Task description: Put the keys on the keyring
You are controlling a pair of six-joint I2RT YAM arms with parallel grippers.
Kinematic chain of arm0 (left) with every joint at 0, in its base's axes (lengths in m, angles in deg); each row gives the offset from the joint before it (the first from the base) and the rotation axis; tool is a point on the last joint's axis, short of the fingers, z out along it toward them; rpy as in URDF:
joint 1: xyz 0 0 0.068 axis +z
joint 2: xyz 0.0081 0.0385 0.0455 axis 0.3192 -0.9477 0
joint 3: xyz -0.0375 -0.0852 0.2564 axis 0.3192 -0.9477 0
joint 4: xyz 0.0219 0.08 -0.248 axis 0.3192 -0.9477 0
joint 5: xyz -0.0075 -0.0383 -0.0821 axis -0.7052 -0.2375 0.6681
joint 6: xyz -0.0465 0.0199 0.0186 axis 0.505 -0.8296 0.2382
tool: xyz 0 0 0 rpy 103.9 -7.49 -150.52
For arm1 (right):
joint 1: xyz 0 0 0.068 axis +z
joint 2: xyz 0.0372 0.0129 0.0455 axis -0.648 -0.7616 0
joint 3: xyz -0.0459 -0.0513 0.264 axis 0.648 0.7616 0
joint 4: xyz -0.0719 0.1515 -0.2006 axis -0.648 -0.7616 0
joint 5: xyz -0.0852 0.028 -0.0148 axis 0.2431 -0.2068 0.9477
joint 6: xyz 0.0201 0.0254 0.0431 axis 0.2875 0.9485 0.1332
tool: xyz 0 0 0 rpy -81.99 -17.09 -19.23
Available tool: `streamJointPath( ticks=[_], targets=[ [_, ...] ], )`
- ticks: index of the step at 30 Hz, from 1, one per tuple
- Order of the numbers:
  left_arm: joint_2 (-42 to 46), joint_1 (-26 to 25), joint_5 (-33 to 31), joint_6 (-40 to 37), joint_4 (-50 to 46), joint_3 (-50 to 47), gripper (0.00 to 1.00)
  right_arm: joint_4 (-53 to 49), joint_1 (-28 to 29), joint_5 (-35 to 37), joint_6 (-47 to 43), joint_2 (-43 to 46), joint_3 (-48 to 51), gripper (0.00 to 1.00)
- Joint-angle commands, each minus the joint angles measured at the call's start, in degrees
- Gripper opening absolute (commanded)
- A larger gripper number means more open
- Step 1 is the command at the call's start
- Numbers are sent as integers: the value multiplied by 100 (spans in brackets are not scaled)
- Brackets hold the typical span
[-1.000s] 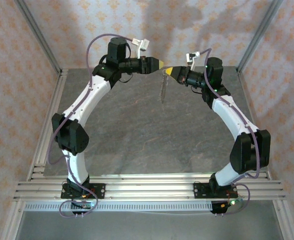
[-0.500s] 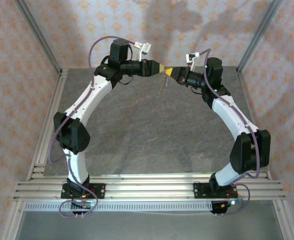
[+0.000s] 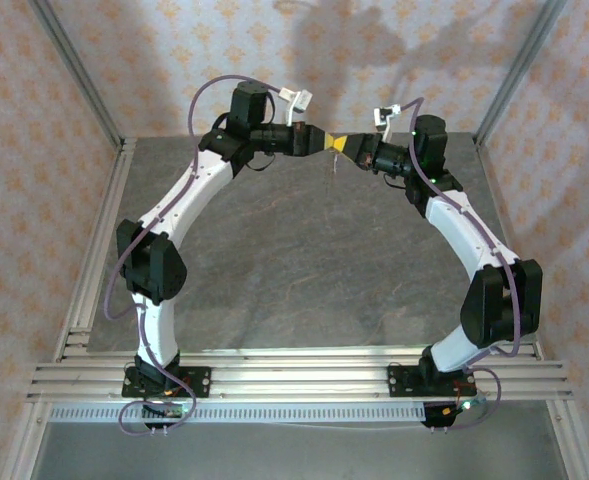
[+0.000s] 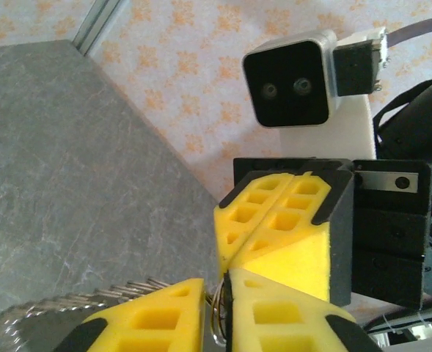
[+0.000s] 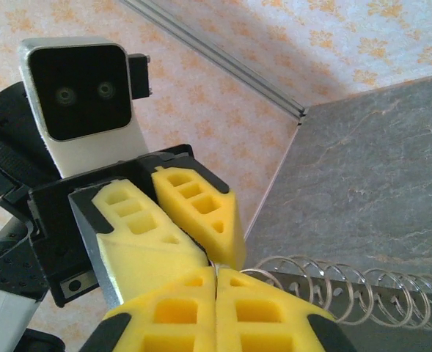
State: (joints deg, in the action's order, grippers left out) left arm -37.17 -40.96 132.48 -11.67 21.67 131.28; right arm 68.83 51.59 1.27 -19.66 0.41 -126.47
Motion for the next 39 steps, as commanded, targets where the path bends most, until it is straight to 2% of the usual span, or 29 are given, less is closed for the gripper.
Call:
streamJointPath(
  ticks=[1, 4, 9, 12, 13, 16, 20, 27, 33, 39],
  targets=[
    [-73, -83, 158, 70, 175, 185, 8, 252, 22, -108, -49, 131, -233, 0],
    [-70, -110, 204, 74, 202, 169, 0, 254, 22, -86, -39, 139, -214, 0],
    [-17, -195, 235, 145, 317, 100, 0, 353, 21, 27, 29, 176, -111, 0],
    [134, -260, -42, 353, 590, -132, 0, 456, 15, 132, 126, 209, -67, 0],
    [223, -268, -230, 450, 725, -278, 0, 491, 19, 176, 160, 217, -52, 4],
    [579, -261, -614, 937, 1507, -852, 0, 515, 7, 349, 176, 321, -13, 28],
    [840, -248, -877, 1141, 2001, -1228, 0, 467, -96, 750, 150, 654, 152, 38],
    [1118, -217, -1009, 1348, 2626, -1594, 0, 593, -266, 2102, 237, 1625, 1163, 42],
    [1199, -213, -895, 1521, 2982, -1701, 0, 1089, -239, 2332, 218, 1960, 1899, 43],
    [1292, -217, -798, 1615, 3161, -1805, 0, 1141, 3, 2330, 69, 1864, 2007, 43]
  ],
)
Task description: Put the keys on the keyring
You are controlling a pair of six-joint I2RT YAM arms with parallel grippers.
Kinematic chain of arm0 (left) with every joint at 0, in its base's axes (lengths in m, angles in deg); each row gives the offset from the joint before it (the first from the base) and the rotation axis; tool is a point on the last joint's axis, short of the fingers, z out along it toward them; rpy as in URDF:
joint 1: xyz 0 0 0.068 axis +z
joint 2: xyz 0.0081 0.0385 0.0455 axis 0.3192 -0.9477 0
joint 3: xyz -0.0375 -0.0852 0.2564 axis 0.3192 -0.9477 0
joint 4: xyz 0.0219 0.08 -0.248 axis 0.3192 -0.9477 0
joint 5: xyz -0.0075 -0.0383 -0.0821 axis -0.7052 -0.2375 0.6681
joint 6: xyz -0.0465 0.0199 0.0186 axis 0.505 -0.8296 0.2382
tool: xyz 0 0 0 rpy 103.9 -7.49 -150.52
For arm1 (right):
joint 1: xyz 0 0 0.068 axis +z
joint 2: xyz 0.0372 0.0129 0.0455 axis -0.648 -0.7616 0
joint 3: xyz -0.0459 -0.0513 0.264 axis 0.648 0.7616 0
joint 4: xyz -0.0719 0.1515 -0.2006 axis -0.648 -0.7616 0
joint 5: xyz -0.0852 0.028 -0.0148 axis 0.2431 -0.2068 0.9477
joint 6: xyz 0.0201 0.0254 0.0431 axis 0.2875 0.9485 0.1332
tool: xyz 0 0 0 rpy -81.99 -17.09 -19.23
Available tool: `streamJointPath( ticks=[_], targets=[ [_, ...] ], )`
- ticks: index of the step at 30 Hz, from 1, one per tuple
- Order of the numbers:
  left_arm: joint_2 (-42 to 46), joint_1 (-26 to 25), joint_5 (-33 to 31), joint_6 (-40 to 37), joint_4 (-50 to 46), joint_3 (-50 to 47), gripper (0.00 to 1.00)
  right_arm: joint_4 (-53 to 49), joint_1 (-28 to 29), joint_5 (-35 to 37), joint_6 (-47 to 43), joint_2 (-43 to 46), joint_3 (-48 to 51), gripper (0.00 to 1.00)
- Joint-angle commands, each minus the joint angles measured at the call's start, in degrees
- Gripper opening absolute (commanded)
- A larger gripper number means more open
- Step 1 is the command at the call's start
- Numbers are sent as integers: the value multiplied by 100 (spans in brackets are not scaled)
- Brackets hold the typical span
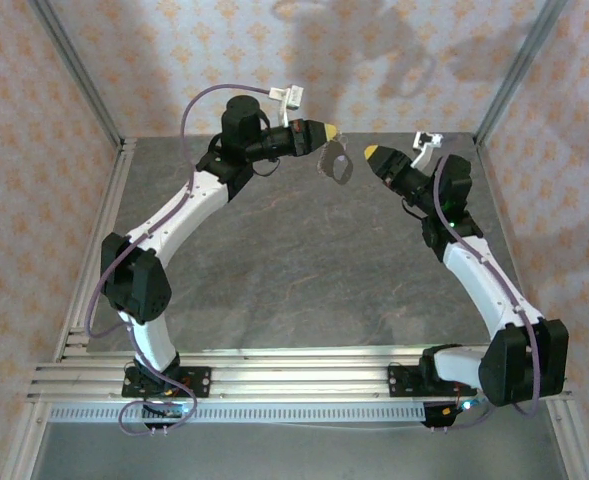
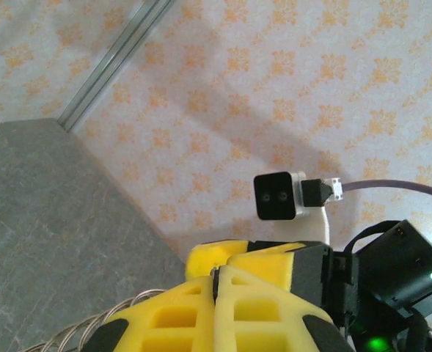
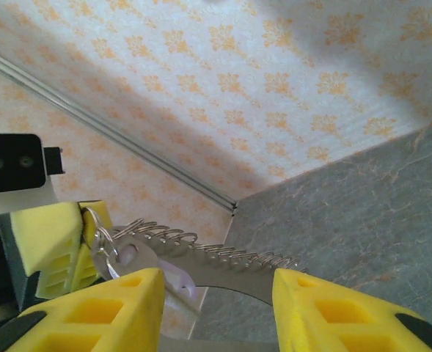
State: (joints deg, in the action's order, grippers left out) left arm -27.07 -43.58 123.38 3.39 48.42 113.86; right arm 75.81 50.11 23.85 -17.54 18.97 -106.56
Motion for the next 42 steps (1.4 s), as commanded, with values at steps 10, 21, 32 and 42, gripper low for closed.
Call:
streamJointPath(
  ticks=[10, 21, 32, 42],
  targets=[
    [275, 30, 310, 103, 578, -35, 0, 248, 386, 44, -549, 8, -292, 43],
    [236, 28, 420, 84, 613, -48, 0, 862, 265, -434, 110, -491, -829, 37],
    [208, 20, 439, 77, 595, 19, 0, 1511, 252, -942, 673, -1020, -1041, 31],
    [199, 29, 464, 59, 582, 45, 0, 1583, 284, -1046, 751, -998, -1056, 25]
  ],
)
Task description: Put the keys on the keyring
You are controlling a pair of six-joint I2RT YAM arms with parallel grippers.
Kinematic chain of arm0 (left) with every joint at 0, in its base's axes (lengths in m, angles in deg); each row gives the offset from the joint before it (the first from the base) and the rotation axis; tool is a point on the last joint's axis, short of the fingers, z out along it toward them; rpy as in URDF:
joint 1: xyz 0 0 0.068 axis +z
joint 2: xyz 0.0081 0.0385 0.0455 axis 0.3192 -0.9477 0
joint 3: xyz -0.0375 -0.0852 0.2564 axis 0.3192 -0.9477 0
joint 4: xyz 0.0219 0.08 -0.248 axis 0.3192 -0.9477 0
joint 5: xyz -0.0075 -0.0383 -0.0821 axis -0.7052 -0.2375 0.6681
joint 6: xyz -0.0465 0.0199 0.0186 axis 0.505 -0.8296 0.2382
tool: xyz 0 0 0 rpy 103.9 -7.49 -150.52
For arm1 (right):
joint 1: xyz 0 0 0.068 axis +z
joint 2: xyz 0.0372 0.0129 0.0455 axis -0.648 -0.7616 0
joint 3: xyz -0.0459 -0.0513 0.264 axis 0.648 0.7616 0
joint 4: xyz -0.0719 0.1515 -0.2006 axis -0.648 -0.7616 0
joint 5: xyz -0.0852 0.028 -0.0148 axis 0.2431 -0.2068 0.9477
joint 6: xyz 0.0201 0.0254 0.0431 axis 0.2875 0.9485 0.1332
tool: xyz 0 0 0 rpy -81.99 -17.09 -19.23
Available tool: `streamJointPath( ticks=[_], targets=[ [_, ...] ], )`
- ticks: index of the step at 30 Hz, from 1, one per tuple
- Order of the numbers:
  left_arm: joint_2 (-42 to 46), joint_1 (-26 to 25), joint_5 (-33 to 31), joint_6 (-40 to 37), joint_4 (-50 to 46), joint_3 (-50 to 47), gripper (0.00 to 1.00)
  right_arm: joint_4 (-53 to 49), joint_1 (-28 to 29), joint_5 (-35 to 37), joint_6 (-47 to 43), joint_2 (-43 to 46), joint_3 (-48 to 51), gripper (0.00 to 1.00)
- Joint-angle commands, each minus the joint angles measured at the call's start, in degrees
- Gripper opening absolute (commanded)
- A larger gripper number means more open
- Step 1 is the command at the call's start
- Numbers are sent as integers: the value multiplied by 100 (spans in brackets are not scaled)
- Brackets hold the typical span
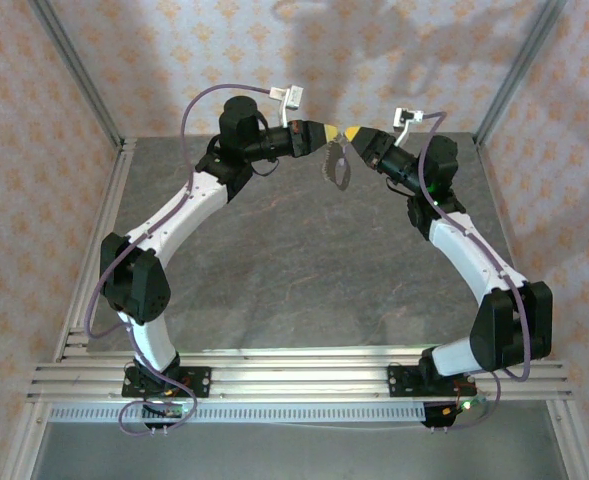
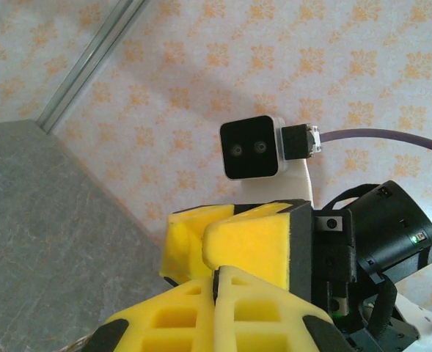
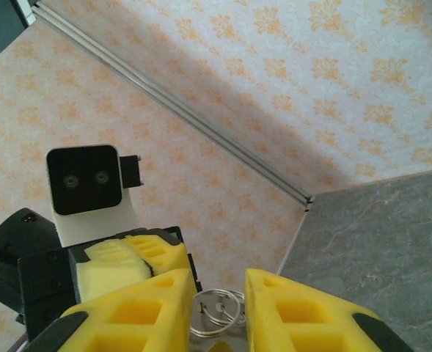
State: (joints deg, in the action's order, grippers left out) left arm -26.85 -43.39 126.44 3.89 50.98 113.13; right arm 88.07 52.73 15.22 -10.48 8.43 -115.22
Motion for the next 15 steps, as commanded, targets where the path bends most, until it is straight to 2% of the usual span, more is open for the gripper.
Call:
streamJointPath(
  ticks=[1, 6, 11, 15],
  targets=[
    [177, 14, 158, 9, 325, 118, 0, 357, 31, -184, 46, 68, -184, 24],
    [160, 7, 156, 26, 357, 127, 0, 358, 76, -252, 37, 76, -154, 16],
    [160, 8, 131, 35, 356, 135, 0, 359, 88, -302, 19, 91, -84, 1],
    [142, 9, 114, 35, 348, 153, 0, 396, 125, -337, 11, 118, -6, 0]
  ],
)
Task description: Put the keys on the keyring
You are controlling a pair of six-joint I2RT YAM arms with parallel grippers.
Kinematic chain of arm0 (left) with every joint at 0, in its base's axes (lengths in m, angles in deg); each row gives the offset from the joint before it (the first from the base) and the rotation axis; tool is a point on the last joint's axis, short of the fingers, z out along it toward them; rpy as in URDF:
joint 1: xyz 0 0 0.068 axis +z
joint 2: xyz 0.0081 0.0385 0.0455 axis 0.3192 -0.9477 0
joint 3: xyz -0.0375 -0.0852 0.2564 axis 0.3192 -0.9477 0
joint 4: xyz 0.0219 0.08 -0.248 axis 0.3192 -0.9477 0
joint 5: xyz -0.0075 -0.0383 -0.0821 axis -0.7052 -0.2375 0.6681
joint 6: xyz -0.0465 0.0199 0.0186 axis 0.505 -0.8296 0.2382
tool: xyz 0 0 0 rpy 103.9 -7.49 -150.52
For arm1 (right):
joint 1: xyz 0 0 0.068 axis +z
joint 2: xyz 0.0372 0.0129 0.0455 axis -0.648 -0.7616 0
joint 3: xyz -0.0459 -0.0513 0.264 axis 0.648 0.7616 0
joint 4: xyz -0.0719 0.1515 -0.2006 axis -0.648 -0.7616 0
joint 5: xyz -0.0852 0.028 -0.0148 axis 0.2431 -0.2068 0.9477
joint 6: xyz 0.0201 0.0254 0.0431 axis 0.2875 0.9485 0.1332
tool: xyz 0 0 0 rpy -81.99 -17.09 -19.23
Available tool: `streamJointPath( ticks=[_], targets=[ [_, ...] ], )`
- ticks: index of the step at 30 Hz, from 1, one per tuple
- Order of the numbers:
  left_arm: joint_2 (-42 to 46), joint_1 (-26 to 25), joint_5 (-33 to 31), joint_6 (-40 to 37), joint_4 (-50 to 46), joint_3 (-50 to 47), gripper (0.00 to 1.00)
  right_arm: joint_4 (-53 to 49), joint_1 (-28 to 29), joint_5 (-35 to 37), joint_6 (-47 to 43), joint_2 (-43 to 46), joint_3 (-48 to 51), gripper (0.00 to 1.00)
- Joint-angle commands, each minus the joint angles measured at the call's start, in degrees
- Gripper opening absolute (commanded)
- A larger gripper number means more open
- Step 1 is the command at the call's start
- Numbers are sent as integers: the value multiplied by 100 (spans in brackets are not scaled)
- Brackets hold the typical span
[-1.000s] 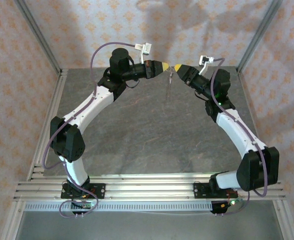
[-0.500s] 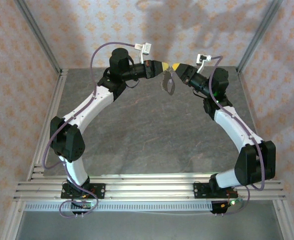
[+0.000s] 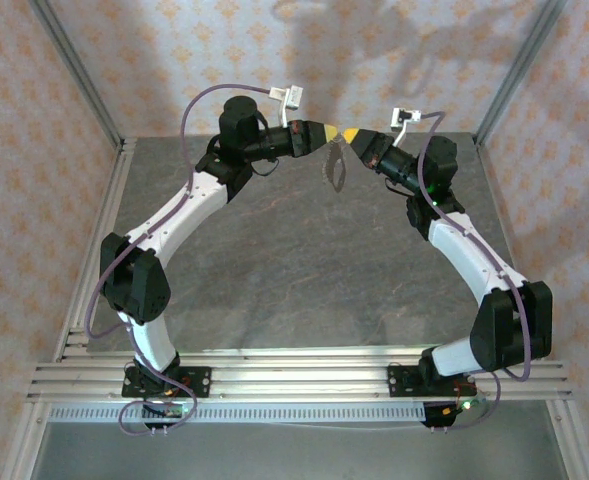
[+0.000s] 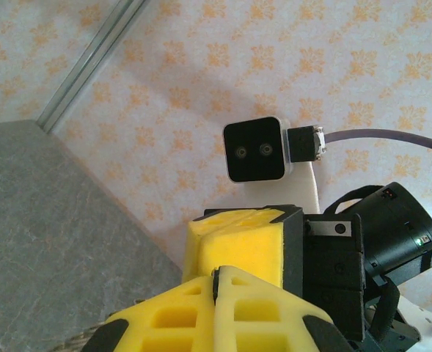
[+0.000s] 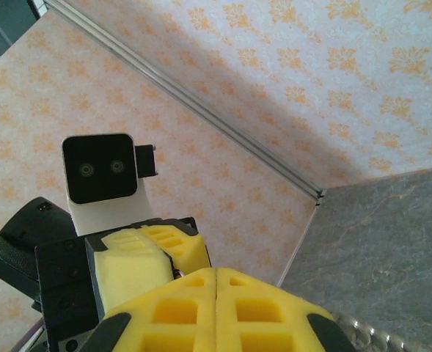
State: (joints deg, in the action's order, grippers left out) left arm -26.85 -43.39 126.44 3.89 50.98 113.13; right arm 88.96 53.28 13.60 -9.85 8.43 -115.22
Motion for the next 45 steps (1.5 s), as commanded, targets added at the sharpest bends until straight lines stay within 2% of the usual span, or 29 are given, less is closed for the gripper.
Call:
streamJointPath(
  ticks=[1, 16, 19, 32, 39, 45],
  targets=[
    [142, 10, 114, 44, 346, 153, 0, 320, 73, -171, -49, 123, 34, 0],
    [125, -45, 0, 114, 454, 118, 0, 144, 214, -297, -169, 245, 248, 0],
    [124, -54, 0, 113, 445, 135, 0, 53, 206, -182, -256, 349, 301, 5],
    [124, -84, -18, 106, 445, 118, 0, 68, 210, 254, -157, 341, 304, 5],
    [115, -105, -36, 143, 513, 92, 0, 332, 268, 22, 80, 263, 361, 7],
    [124, -114, -36, 164, 557, 92, 0, -348, 251, 198, -465, 724, 445, 11]
  ],
)
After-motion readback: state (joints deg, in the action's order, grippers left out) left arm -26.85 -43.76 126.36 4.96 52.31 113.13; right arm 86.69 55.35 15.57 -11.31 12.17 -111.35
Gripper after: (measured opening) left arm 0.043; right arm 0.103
